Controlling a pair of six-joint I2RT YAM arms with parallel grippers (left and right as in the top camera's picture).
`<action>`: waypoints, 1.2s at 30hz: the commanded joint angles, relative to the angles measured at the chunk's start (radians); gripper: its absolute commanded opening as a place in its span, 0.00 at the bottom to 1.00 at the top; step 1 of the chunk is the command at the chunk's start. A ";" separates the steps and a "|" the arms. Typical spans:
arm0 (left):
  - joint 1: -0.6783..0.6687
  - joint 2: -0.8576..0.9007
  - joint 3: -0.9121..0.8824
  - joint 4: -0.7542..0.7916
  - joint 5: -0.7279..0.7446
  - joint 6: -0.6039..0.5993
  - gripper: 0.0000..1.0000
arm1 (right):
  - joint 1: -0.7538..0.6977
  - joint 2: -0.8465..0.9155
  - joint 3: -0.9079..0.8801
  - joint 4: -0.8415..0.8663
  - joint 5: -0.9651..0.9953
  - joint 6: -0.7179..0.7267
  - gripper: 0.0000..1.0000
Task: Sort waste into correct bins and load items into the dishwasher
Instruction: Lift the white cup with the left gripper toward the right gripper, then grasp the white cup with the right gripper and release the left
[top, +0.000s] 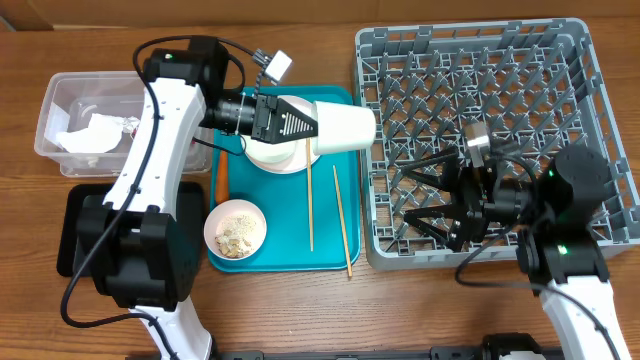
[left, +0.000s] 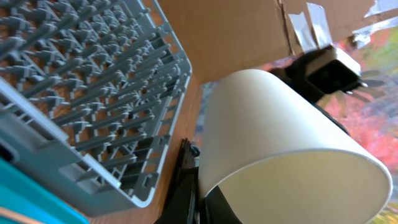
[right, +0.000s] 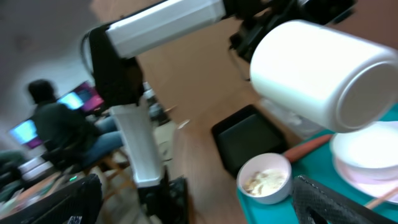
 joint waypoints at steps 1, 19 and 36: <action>-0.032 0.009 0.008 -0.012 0.072 0.038 0.04 | -0.003 0.100 0.023 0.051 -0.138 -0.002 1.00; -0.159 0.009 0.008 -0.029 0.035 0.038 0.04 | -0.002 0.260 0.023 0.281 -0.024 -0.002 1.00; -0.195 0.009 0.008 -0.021 -0.011 0.038 0.04 | 0.097 0.260 0.023 0.385 -0.028 0.006 0.81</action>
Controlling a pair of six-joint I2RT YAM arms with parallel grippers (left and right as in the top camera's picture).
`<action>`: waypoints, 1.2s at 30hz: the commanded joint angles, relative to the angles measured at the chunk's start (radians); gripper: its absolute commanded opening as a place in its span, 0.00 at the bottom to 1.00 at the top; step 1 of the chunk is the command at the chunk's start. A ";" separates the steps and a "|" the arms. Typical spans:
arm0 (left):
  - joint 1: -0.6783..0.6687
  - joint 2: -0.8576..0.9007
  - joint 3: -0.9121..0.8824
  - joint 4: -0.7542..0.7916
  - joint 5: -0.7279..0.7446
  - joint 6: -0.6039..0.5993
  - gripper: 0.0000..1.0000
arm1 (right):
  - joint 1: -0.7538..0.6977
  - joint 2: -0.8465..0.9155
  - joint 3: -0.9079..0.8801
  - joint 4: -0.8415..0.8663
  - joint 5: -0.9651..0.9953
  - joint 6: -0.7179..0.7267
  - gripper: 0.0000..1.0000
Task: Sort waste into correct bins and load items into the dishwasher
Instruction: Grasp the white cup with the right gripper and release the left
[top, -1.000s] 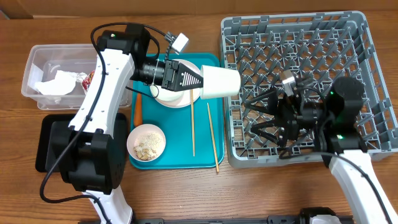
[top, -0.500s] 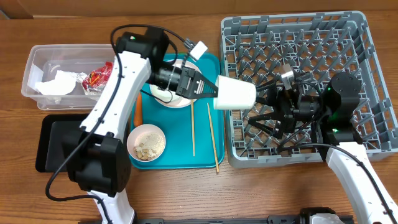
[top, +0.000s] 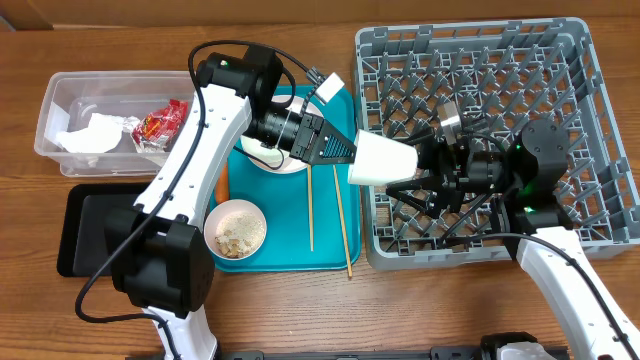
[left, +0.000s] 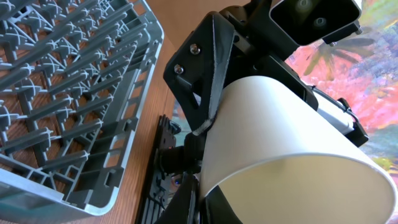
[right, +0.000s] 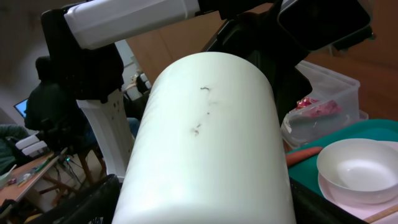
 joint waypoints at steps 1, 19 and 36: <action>-0.013 0.009 0.008 0.008 -0.023 0.018 0.04 | 0.025 -0.010 0.021 0.023 -0.036 -0.004 0.80; -0.012 0.009 0.008 0.018 -0.121 0.014 0.04 | 0.024 -0.010 0.021 0.070 -0.039 0.008 0.60; -0.008 0.009 0.008 0.212 -0.306 -0.240 0.08 | -0.093 -0.010 0.021 0.069 -0.039 0.053 0.51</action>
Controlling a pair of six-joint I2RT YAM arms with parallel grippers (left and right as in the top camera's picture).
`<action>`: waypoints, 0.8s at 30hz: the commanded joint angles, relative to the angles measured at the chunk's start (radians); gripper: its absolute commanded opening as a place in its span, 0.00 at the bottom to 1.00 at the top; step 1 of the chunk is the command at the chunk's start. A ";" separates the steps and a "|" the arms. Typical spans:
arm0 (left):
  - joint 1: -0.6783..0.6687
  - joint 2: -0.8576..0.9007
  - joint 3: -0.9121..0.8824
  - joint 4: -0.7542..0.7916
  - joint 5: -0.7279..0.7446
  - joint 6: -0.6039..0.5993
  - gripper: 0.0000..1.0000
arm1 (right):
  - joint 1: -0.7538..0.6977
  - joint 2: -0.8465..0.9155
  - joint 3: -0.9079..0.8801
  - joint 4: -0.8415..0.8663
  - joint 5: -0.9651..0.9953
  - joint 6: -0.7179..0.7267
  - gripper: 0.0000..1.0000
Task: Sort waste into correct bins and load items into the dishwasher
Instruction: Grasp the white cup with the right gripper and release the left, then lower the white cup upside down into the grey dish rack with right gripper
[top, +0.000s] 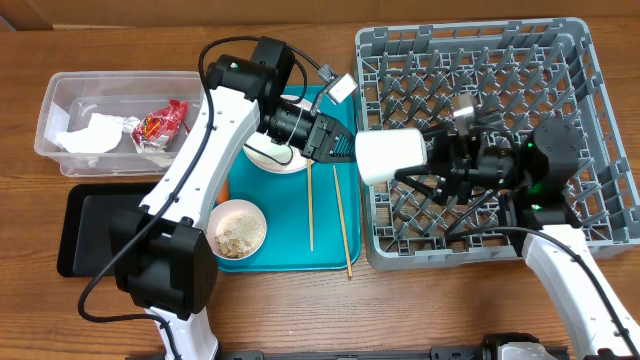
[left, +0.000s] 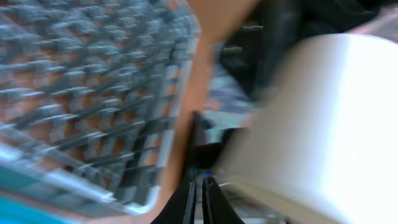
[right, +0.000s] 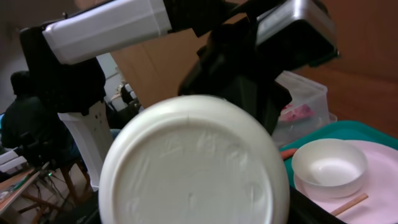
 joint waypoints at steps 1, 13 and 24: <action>0.020 0.009 0.008 0.030 -0.154 -0.119 0.08 | -0.023 -0.023 0.021 0.010 -0.045 0.010 0.51; 0.048 0.009 0.008 0.053 -0.155 -0.133 0.04 | -0.088 -0.023 0.021 -0.047 -0.044 0.013 0.47; 0.103 0.009 0.008 0.037 -0.232 -0.178 0.04 | -0.285 -0.023 0.021 -0.244 0.256 0.022 0.47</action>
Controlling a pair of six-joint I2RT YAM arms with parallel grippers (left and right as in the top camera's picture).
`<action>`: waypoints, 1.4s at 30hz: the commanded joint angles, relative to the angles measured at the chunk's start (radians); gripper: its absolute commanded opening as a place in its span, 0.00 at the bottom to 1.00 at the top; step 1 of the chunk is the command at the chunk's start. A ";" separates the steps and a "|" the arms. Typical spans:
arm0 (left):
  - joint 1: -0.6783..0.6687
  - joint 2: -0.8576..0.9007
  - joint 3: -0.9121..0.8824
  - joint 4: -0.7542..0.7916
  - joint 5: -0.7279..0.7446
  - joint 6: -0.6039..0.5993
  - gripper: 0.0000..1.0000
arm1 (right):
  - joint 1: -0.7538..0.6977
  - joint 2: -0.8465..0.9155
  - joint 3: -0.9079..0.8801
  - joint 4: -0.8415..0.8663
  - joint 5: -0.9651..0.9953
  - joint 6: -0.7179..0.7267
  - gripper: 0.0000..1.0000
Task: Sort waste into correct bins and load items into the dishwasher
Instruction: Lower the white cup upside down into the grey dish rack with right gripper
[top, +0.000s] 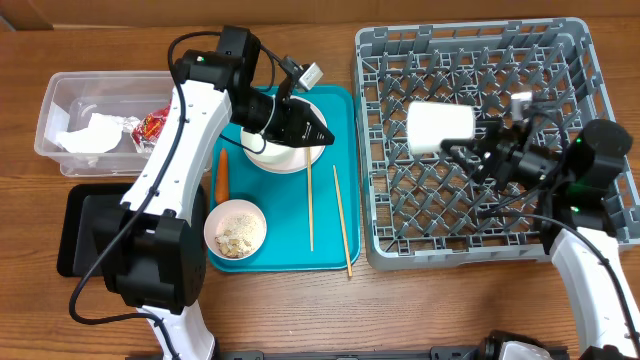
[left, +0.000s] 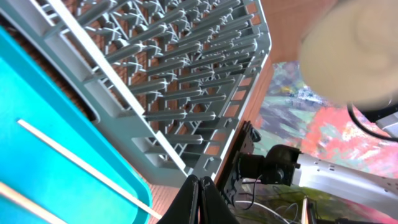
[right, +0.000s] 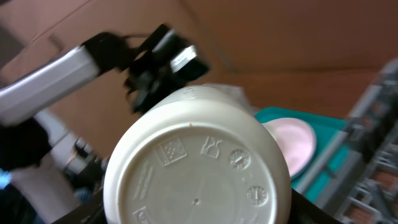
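Observation:
My right gripper (top: 462, 140) is shut on the white cup (top: 440, 128), holding it on its side above the middle of the grey dish rack (top: 570, 50). In the right wrist view the cup's base (right: 196, 158) fills the frame between the black fingers. My left gripper (top: 318, 131) is shut and empty above the teal tray (top: 335, 100), beside the white bowl (top: 275, 155). The left wrist view shows its closed fingertips (left: 200, 200) over the tray's right edge, with the rack beyond.
On the tray lie two chopsticks (top: 309, 205), a carrot (top: 222, 175) and a bowl of food scraps (top: 236, 230). A clear bin (top: 60, 100) with wrappers stands far left, a black tray (top: 85, 230) below it. A pink plate (right: 292, 140) lies under the white bowl.
My left gripper has drawn back from the cup at the rack's left edge to above the bowl on the tray. My right gripper has carried the cup rightward, further over the rack.
My left gripper first held the cup over the tray's right edge while the right waited open over the rack. Then the cup lay between the right fingers at the rack's left edge. Then the right held it alone, and now holds it over the rack's middle.

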 joint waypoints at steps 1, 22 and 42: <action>-0.002 0.008 0.008 -0.002 -0.026 -0.018 0.04 | -0.058 -0.017 0.019 -0.081 0.214 -0.013 0.47; -0.001 0.008 0.008 0.048 -0.192 -0.139 0.07 | -0.059 -0.018 0.382 -0.903 0.854 -0.319 0.43; -0.002 0.008 0.008 0.042 -0.284 -0.193 0.07 | 0.303 0.090 0.566 -1.604 1.318 -0.204 0.40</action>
